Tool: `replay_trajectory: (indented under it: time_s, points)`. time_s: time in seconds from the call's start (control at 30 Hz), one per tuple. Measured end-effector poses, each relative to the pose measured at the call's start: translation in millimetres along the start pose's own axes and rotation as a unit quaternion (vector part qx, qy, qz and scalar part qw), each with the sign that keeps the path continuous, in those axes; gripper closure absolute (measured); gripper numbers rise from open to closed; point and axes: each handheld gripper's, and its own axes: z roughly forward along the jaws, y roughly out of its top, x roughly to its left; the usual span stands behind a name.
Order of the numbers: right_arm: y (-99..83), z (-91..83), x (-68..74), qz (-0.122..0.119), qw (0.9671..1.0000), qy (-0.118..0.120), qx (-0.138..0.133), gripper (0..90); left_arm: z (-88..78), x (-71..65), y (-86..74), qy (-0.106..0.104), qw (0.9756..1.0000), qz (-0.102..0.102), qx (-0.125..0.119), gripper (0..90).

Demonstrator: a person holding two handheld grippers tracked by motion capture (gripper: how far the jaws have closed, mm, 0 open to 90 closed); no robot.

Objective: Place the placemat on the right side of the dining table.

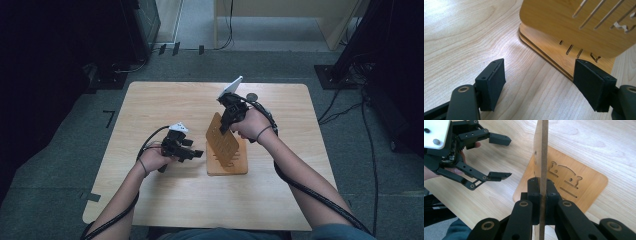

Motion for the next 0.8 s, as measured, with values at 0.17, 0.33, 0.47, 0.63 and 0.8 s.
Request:
replay_trajectory:
  time_s: [0.17, 0.33, 0.47, 0.63, 0.8]
  points:
    - [-4.5, -0.8, -2.5, 0.002, 1.0000, 0.003, 0.004, 87.9, 1.7, -0.6, -0.1, 0.000, 1.0000, 0.004, 0.005, 25.0]
    - [-6.6, -4.0, -7.8, 0.000, 1.0000, 0.000, 0.001, 87.9, 2.1, -0.6, -0.6, 0.000, 1.0000, 0.003, 0.006, 24.8]
    - [-8.2, -7.2, -12.0, 0.004, 1.0000, -0.005, -0.007, 87.9, 2.6, -0.1, -0.4, 0.001, 1.0000, 0.004, 0.007, 24.8]
    - [-9.8, -9.4, -18.6, 0.012, 0.9999, -0.005, -0.008, 87.9, 3.5, -0.3, -1.0, 0.002, 0.9999, 0.005, 0.009, 24.8]
    - [-11.0, -7.4, -25.5, 0.015, 0.9998, -0.013, -0.003, 87.9, 3.4, 0.0, -0.9, 0.002, 1.0000, 0.004, 0.009, 24.8]
